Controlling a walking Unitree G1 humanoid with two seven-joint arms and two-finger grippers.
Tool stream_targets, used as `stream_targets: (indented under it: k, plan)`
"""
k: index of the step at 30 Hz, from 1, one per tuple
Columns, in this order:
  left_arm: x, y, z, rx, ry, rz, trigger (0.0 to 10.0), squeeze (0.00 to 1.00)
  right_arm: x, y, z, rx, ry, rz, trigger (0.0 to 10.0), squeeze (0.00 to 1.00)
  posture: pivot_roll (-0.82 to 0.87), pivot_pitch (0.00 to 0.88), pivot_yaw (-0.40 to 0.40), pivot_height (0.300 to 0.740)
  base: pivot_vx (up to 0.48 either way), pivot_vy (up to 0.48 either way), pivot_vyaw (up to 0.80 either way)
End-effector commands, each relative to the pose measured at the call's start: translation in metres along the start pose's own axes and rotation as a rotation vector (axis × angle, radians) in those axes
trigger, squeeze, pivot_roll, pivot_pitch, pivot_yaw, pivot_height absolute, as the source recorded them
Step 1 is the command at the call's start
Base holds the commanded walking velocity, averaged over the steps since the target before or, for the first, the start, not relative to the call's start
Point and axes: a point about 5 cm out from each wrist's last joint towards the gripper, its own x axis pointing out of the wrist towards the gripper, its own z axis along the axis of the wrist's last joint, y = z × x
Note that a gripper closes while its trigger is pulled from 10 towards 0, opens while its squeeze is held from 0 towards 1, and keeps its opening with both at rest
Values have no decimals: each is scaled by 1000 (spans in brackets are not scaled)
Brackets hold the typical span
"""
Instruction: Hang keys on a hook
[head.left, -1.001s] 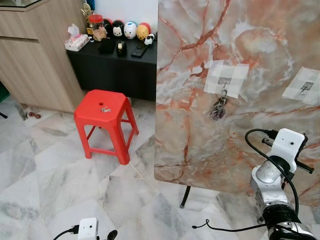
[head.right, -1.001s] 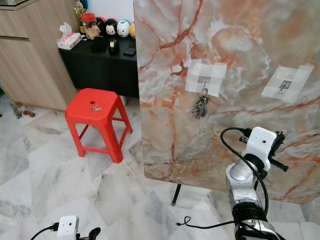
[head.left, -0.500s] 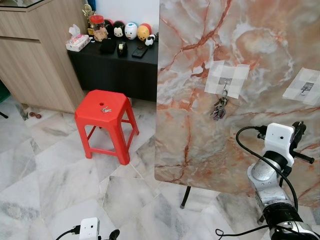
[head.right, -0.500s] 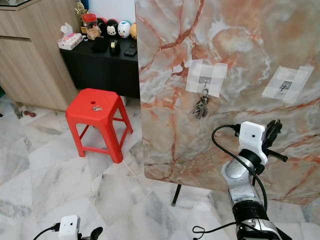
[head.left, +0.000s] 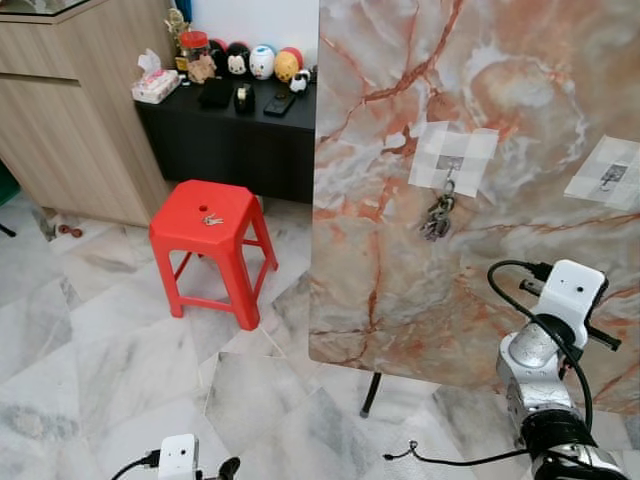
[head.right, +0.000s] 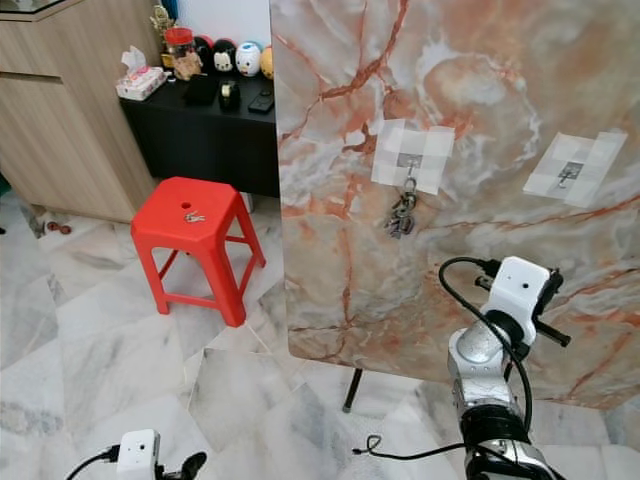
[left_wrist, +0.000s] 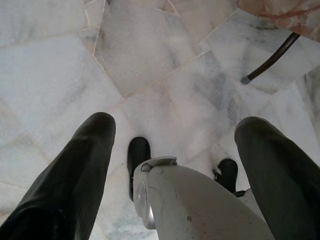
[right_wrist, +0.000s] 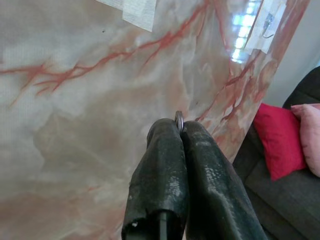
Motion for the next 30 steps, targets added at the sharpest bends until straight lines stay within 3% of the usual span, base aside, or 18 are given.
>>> stream_targets:
  k: [1, 9, 14, 16, 23, 25, 30]
  plan:
    - [-1, 0, -5, -18, 19, 2, 10000, 0, 3, -2, 0, 20, 21, -12, 10000, 0, 104, 74, -53, 740, 0, 0, 0]
    - [-1, -2, -6, -19, 25, 1, 10000, 0, 0, 2, -8, 91, 91, 44, 10000, 0, 104, 75, -56, 740, 127, 0, 0]
    - [-2, -1, -8, -20, 29, 2, 10000, 0, -10, -7, -41, 125, 283, 28, 10000, 0, 106, 75, -61, 740, 253, 0, 0]
    - [-2, 0, -8, -23, 31, 4, 10000, 0, -21, -16, -66, 121, 399, 17, 10000, 0, 104, 77, -60, 740, 253, 0, 0]
    - [-2, 0, -9, -21, 37, 5, 10000, 0, -32, -20, -83, 111, 467, 50, 10000, 0, 99, 77, -59, 740, 253, 0, 0]
    - [-2, 0, -9, -21, 40, 4, 10000, 0, -40, -23, -96, 83, 535, 88, 10000, 0, 103, 75, -61, 740, 251, 0, 0]
    - [-2, 0, -10, -23, 40, 8, 10000, 0, -45, -24, -101, 84, 566, 91, 10000, 0, 106, 73, -61, 740, 250, 0, -788]
